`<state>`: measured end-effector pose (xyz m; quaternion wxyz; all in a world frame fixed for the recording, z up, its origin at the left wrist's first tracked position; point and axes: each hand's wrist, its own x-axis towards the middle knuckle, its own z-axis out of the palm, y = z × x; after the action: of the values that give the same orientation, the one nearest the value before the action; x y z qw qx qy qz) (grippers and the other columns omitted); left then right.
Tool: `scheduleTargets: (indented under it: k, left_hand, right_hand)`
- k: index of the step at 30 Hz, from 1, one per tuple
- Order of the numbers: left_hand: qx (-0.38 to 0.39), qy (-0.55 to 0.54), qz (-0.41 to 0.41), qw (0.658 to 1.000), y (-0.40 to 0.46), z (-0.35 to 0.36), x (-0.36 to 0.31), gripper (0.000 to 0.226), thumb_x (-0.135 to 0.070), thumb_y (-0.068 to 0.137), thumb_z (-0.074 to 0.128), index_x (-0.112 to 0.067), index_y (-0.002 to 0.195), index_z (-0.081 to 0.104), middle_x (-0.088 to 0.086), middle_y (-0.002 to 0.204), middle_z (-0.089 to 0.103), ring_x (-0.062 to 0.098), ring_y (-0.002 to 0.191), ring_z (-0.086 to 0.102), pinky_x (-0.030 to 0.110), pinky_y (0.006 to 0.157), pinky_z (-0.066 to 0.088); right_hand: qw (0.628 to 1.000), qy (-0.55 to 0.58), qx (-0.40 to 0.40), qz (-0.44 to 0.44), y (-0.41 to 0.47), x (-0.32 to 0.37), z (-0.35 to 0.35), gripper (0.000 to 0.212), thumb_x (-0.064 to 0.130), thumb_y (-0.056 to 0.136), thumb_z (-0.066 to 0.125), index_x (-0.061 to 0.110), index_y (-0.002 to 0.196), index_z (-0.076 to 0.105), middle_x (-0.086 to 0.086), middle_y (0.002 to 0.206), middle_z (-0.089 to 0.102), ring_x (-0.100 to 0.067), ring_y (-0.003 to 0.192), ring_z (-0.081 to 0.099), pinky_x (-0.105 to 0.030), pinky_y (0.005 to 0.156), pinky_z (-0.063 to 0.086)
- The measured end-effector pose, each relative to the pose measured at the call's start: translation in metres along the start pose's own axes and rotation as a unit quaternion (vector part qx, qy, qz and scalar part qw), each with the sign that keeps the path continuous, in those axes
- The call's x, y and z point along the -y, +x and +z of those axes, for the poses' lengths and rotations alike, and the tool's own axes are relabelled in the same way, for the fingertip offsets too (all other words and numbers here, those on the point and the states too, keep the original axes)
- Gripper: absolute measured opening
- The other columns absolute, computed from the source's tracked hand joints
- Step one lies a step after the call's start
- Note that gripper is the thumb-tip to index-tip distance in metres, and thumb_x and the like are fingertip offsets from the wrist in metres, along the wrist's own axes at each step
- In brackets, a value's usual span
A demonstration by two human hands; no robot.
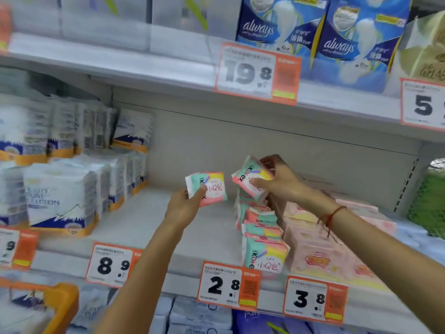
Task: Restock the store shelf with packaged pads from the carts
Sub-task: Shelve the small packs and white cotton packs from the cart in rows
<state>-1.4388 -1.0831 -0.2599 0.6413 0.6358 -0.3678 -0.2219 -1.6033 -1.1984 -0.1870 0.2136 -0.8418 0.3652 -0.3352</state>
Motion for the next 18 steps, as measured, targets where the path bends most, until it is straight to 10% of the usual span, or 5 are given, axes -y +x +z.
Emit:
scheduleTargets:
  k: [18]
  left_hand:
    - [0.037, -0.075, -0.001, 0.997, 0.023, 0.008, 0.027, 0.010, -0.029, 0.095, 0.054, -0.020, 0.098, 0.057, -0.013, 0.080, 0.057, 0.000, 0.073, 0.053, 0.028, 0.074, 0.043]
  right_hand:
    - [0.916, -0.398, 0.036, -0.035, 0.101, -0.043, 0.019, 0.046, 0.033, 0.078, 0.072, 0.025, 0.121, 0.059, -0.002, 0.126, 0.059, -0.024, 0.113, 0.056, -0.037, 0.095, 0.043]
